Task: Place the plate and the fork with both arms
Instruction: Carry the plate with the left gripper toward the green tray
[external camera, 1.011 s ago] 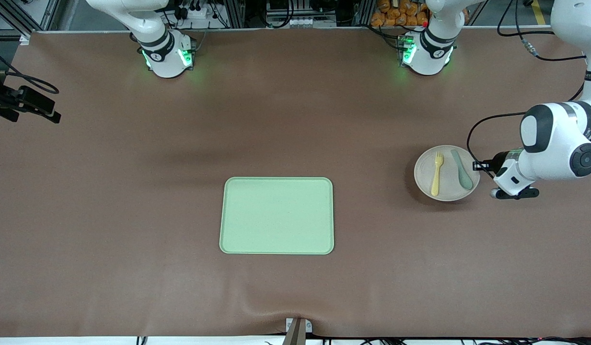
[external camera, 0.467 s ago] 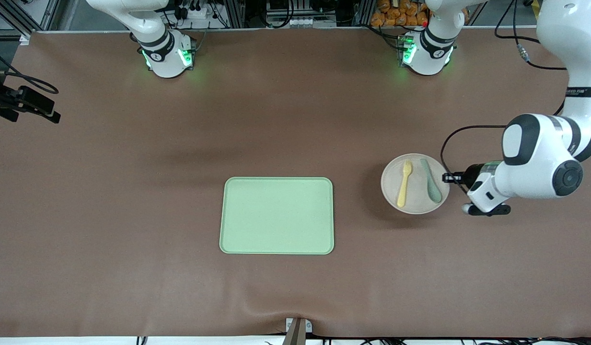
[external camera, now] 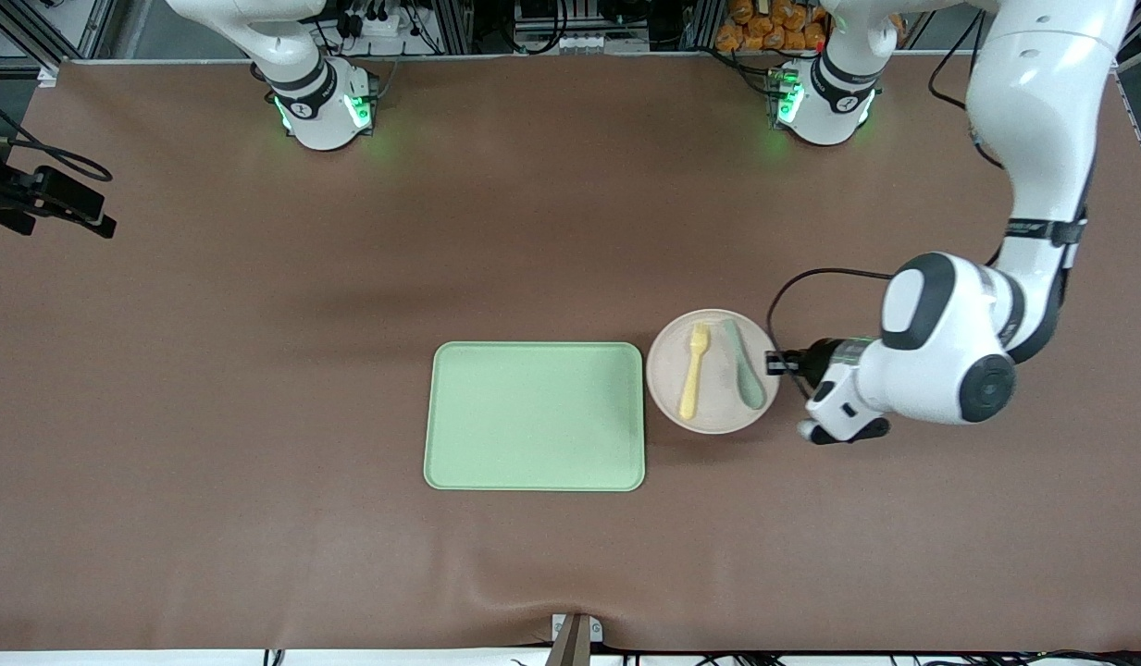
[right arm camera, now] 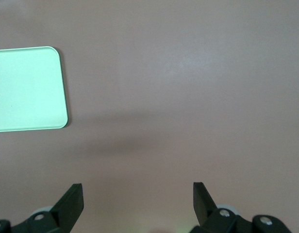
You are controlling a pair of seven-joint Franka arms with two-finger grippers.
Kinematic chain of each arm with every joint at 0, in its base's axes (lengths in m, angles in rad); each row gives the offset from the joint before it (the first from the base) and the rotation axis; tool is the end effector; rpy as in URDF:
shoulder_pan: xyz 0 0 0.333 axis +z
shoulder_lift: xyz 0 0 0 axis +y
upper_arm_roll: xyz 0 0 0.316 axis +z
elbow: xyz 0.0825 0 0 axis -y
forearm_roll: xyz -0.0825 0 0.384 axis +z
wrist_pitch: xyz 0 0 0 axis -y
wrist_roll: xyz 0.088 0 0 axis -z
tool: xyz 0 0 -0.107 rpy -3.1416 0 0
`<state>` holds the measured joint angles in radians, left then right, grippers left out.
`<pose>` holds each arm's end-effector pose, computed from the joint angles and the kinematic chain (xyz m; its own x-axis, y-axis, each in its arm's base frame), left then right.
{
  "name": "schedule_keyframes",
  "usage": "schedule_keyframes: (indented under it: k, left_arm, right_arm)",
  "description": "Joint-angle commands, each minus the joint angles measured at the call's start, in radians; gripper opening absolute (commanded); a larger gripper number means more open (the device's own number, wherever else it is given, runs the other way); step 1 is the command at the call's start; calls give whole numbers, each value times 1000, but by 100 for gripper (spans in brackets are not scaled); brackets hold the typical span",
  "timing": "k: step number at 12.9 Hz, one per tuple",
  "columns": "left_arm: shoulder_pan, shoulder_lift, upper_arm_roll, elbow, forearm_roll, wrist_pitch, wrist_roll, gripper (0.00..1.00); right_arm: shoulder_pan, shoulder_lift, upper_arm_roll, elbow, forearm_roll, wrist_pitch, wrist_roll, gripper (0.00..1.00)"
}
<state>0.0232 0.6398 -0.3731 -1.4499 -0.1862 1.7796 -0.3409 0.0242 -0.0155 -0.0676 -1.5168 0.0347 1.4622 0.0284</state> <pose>0.6499 -0.2082 0.3180 0.9216 0.0331 -0.3867 0.1431 -0.9551 0.2593 0.5383 -0.0197 0.6489 0.9969 -0.0679 -0.0401 -0.0693 -0.9970 -0.0345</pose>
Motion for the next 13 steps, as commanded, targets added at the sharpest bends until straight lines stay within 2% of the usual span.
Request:
schedule_keyframes:
  k: [1, 7, 13]
  left_arm:
    - [-90, 104, 5, 114, -18, 62, -67, 0]
    - [-241, 184, 8, 115, -18, 331, -158, 0]
    - [-313, 250, 20, 115, -16, 464, -191, 0]
  right_arm:
    - [-17, -6, 9, -8, 14, -2, -12, 100]
    - [-18, -6, 9, -8, 14, -2, -12, 100]
    - [-17, -6, 9, -8, 14, -2, -12, 100]
